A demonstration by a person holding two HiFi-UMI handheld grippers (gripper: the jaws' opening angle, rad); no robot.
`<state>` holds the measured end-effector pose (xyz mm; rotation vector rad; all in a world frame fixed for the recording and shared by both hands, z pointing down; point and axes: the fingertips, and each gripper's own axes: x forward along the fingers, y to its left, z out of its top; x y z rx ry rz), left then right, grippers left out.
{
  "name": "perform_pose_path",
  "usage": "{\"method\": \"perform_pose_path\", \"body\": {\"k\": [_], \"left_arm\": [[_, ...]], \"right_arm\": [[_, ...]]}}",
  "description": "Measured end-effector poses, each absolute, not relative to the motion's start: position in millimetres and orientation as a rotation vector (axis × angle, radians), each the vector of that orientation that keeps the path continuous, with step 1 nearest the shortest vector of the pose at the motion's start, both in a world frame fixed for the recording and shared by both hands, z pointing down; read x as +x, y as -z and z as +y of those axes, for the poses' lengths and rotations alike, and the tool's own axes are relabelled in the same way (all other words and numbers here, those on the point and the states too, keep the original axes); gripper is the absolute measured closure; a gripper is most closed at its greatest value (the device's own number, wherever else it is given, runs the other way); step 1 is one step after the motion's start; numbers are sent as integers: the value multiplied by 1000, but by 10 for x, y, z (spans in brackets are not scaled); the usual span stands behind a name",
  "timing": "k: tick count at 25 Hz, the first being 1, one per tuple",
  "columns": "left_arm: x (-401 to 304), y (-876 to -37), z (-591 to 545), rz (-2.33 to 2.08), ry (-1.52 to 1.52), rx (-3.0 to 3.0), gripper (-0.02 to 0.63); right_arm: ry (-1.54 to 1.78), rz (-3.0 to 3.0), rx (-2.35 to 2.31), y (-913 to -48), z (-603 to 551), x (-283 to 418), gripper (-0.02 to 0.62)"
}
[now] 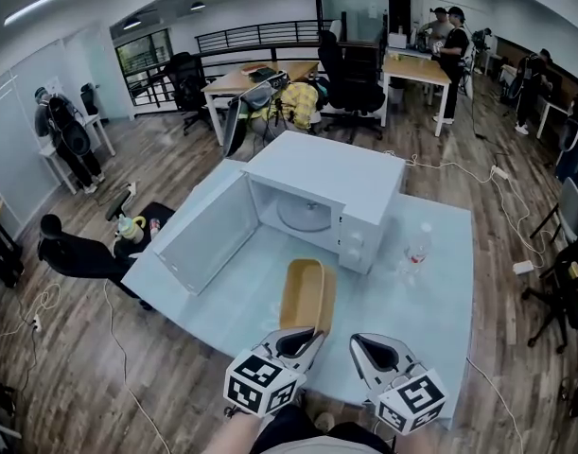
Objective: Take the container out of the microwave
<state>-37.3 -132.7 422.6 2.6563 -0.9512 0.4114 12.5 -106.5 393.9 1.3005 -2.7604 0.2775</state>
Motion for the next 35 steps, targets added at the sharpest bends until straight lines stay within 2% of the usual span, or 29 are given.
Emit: {"method": "perform_pose_path", "body": {"k": [35], "left_arm": [[-543,-4452,-1179,-914,-497,2597,569]], "right_arm": [[-425,-2728,1088,-4303,-1005,-260,586]]}}
